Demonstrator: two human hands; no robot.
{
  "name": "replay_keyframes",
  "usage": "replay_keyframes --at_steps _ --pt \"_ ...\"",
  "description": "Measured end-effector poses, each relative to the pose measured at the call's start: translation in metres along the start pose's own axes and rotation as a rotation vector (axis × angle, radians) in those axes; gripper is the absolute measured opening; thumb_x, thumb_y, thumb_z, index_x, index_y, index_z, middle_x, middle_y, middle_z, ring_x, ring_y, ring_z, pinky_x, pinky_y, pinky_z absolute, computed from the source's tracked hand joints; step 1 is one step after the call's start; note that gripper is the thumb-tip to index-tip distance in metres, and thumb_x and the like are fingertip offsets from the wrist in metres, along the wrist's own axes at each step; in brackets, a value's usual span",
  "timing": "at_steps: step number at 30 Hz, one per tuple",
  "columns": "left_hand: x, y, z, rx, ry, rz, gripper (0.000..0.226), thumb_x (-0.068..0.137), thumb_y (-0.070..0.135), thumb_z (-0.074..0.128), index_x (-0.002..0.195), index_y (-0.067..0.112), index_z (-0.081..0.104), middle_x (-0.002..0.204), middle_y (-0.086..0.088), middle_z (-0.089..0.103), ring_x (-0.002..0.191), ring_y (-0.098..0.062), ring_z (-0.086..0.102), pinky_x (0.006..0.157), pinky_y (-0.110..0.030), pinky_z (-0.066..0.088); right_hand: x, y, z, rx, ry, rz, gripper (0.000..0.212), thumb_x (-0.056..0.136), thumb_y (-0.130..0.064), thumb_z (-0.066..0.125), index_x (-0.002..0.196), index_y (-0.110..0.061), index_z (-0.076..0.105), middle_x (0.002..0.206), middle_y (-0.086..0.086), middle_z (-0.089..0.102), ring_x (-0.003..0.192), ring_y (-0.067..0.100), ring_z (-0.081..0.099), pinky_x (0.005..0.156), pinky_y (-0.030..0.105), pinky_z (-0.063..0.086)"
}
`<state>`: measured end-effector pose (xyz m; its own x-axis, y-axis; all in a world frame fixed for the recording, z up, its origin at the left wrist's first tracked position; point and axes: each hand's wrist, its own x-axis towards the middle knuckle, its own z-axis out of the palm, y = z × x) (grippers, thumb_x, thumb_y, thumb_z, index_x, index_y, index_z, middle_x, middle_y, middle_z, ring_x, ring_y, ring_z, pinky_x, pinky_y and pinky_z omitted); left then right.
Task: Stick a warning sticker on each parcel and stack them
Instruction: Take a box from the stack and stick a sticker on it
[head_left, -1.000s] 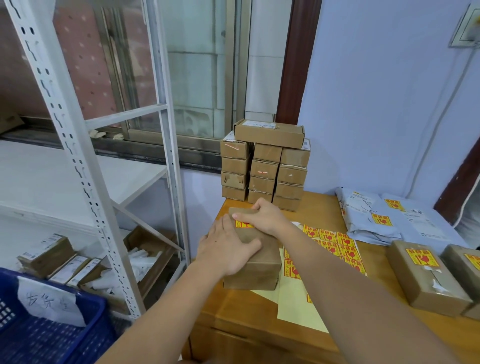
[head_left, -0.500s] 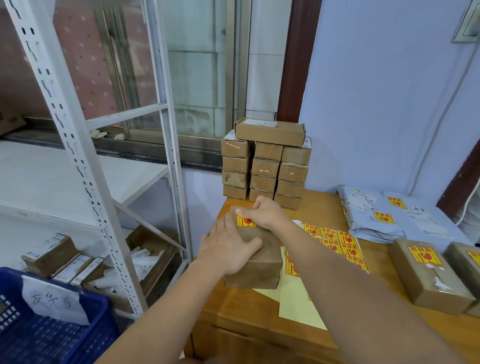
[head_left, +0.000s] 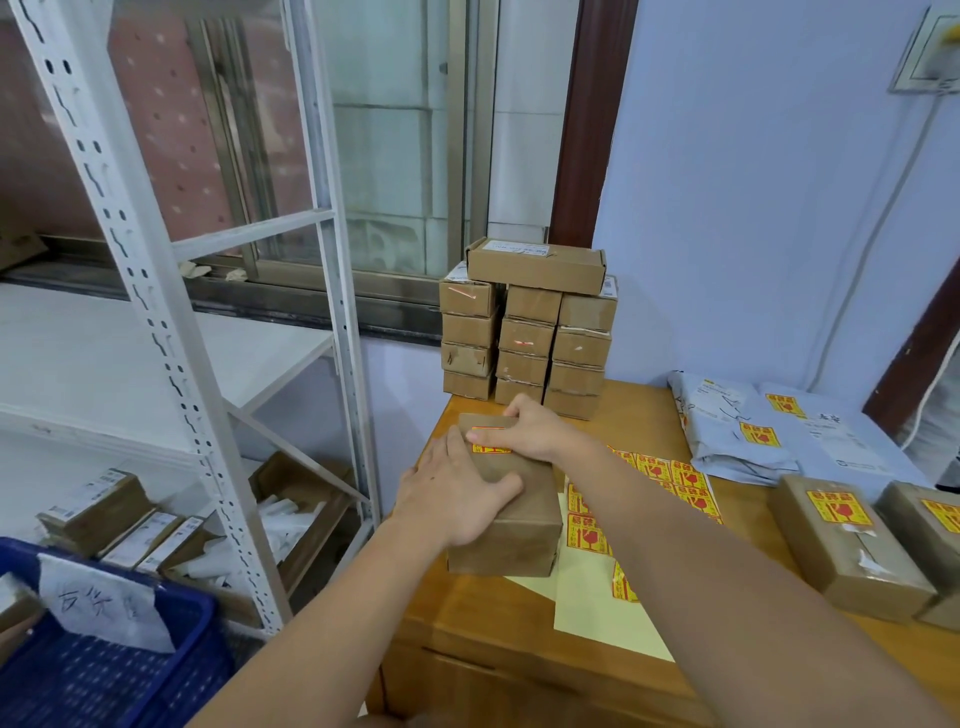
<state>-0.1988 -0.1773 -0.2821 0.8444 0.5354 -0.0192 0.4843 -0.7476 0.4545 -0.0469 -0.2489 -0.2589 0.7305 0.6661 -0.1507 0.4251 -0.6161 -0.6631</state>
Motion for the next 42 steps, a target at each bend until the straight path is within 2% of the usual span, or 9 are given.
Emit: replay_keyframes --at_steps 7,11,16,19,24,29,33,39,42 --pt "0.000 0.000 -0.001 -0.012 0.001 -0.003 0.108 0.072 0.083 0.033 0.160 0.022 0.017 0.159 -0.003 0.036 0.144 -0.024 0.036 0.115 -0.052 0.033 -0.001 0.009 -0.010 -0.070 -0.147 -0.037 0.093 0.068 -0.069 0.081 0.138 -0.023 0.040 0.133 0.001 0.049 0.120 0.020 0.051 0.103 0.042 0.046" --pt "0.000 -0.001 -0.002 -0.001 -0.022 0.047 0.102 0.081 0.080 0.036 0.162 0.036 -0.008 0.167 -0.002 0.022 0.151 -0.026 0.026 0.117 -0.055 0.029 -0.001 0.016 -0.008 0.105 -0.080 -0.037 0.053 0.093 -0.063 0.057 0.129 -0.025 0.050 0.130 0.000 0.056 0.116 0.018 0.056 0.102 0.042 0.048" --pt "0.000 0.002 -0.005 0.078 -0.032 0.067 0.092 0.085 0.078 0.033 0.162 0.035 0.006 0.166 -0.003 0.023 0.151 -0.026 0.024 0.116 -0.053 0.027 -0.002 0.015 0.001 0.115 0.064 -0.094 0.027 0.103 -0.040 0.054 0.121 -0.021 0.058 0.123 0.001 0.060 0.112 0.019 0.055 0.089 0.033 0.044" --pt "-0.002 0.004 -0.009 0.095 -0.036 0.067 0.090 0.088 0.075 0.034 0.163 0.033 0.008 0.167 -0.004 0.021 0.152 -0.027 0.024 0.116 -0.052 0.026 -0.007 0.013 0.005 0.066 0.096 -0.139 0.034 0.105 -0.035 0.051 0.133 -0.017 0.057 0.144 0.007 0.051 0.132 0.024 0.048 0.096 0.029 0.038" --pt "-0.005 0.003 -0.008 0.057 -0.056 0.050 0.092 0.089 0.077 0.032 0.164 0.033 0.002 0.170 -0.004 0.016 0.153 -0.029 0.023 0.117 -0.054 0.025 -0.033 0.024 0.002 0.099 0.002 -0.081 0.071 0.097 -0.051 0.060 0.158 -0.031 0.031 0.170 0.005 -0.001 0.155 0.027 0.014 0.123 0.041 0.021" --pt "-0.004 -0.003 -0.006 -0.061 -0.064 0.064 0.085 0.089 0.080 0.020 0.163 0.039 0.004 0.168 -0.002 0.020 0.147 -0.029 0.032 0.112 -0.054 0.032 -0.072 0.035 -0.002 0.135 -0.034 -0.067 0.078 0.096 -0.058 0.058 0.160 -0.032 0.023 0.164 -0.001 0.027 0.144 0.023 0.036 0.116 0.040 0.036" --pt "-0.010 0.000 -0.008 -0.394 -0.048 0.058 0.062 0.097 0.070 0.029 0.151 0.040 0.034 0.147 0.003 0.049 0.128 -0.025 0.053 0.106 -0.047 0.045 -0.095 0.038 -0.004 0.097 -0.012 -0.100 0.075 0.099 -0.056 0.052 0.161 -0.030 0.019 0.164 0.000 0.029 0.144 0.022 0.037 0.115 0.039 0.038" --pt "-0.023 -0.004 -0.020 -0.741 -0.012 -0.029 0.059 0.102 0.065 0.033 0.148 0.028 0.042 0.136 0.009 0.052 0.117 -0.014 0.050 0.092 -0.032 0.039 -0.111 0.030 -0.009 0.201 0.039 -0.125 0.079 0.095 -0.061 0.056 0.160 -0.034 0.021 0.157 -0.005 0.039 0.137 0.018 0.043 0.098 0.028 0.042" --pt "-0.031 -0.019 -0.015 -0.733 -0.065 -0.037 0.074 0.094 0.079 0.039 0.152 0.033 0.035 0.140 0.012 0.047 0.132 -0.017 0.047 0.108 -0.037 0.037 -0.111 0.026 -0.002 0.208 0.024 -0.077 0.092 0.086 -0.073 0.058 0.160 -0.036 0.018 0.159 -0.005 0.036 0.139 0.021 0.043 0.107 0.036 0.044"
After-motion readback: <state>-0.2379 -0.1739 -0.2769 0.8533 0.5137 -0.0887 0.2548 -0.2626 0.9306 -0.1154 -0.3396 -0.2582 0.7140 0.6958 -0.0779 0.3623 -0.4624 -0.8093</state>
